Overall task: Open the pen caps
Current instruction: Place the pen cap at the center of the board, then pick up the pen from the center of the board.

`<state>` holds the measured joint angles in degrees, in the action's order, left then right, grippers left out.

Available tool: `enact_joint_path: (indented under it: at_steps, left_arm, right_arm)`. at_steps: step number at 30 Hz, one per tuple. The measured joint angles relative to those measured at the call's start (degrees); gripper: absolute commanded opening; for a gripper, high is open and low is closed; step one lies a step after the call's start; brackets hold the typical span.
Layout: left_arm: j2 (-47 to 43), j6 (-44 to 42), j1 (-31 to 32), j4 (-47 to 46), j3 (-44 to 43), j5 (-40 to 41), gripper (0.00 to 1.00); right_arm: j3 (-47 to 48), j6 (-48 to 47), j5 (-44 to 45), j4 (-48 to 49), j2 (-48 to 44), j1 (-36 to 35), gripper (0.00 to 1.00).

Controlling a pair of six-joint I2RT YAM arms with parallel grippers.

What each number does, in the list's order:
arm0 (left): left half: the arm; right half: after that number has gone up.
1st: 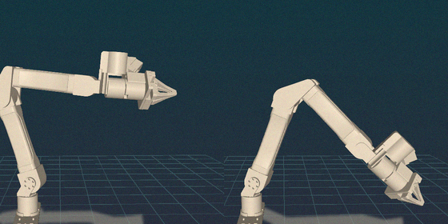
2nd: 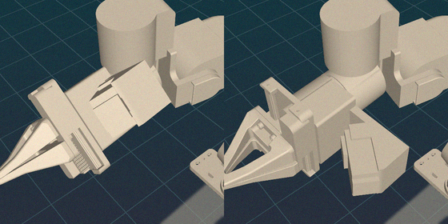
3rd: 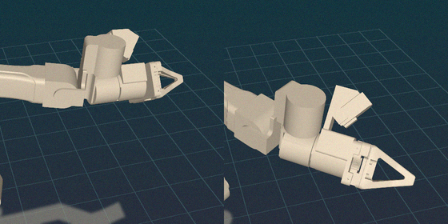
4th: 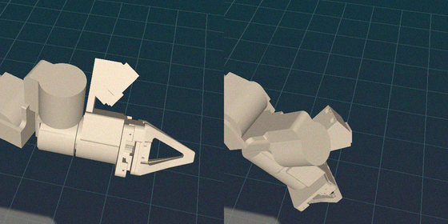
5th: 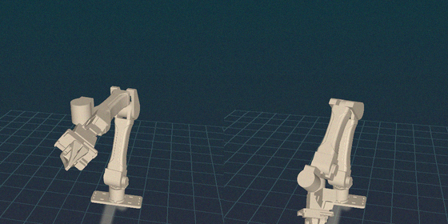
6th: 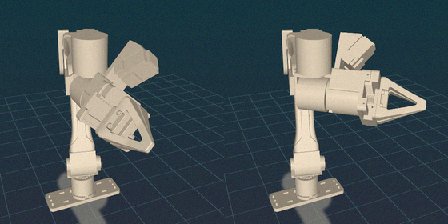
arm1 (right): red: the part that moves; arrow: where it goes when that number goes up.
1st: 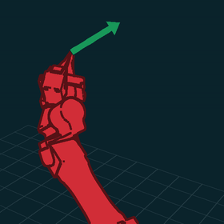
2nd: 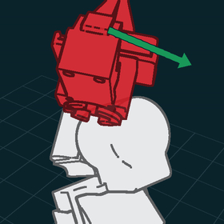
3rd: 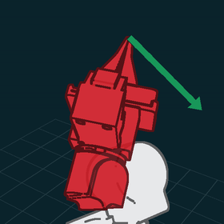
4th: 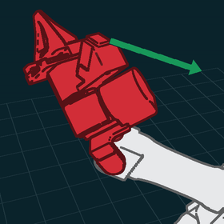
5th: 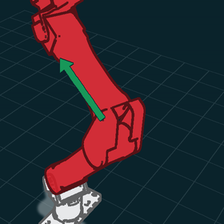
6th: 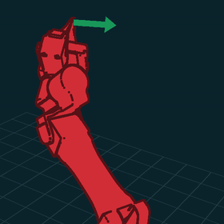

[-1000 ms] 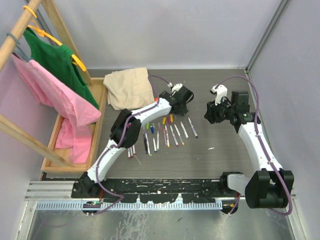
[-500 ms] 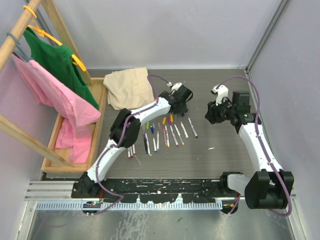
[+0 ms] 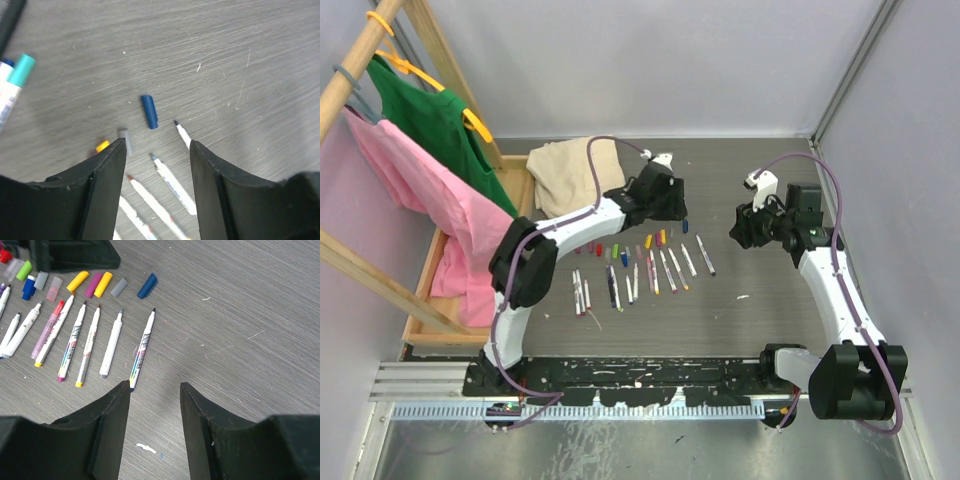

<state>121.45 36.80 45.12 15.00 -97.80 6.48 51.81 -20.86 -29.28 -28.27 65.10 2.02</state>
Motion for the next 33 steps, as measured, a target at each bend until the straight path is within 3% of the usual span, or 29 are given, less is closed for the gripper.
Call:
enact_joint_path:
  at_steps: [5, 11, 17, 23, 33]
  left_arm:
    - [-5.51, -11.34, -5.07, -4.22, 7.32, -7.41, 0.61]
    - [-5.84, -23.39, -9.90, 0.44, 8.59, -9.79, 0.65]
    - [-4.17, -33.66, -10.47, 11.19, 3.63, -9.79, 0.56]
    - [0.07, -38.66, -10.47, 16.74, -3.13, -10.34, 0.39]
    - [6.32, -41.33, -11.06, 22.97, -9.86, -11.08, 0.43]
  right_arm:
    - [-0.02, -0.07, -0.66, -0.02, -0.35, 0.09, 0.50]
    - [-0.02, -0.87, -1.73, -0.13, -0.35, 0.09, 0.50]
    - [-0.02, -2.25, -3.28, -0.83, -0.09, 0.09, 0.50]
    - [-0.02, -2.86, -3.69, -0.94, -0.07, 0.09, 0.50]
    - [-0.02, -2.99, -3.91, -0.94, -0.07, 0.09, 0.51]
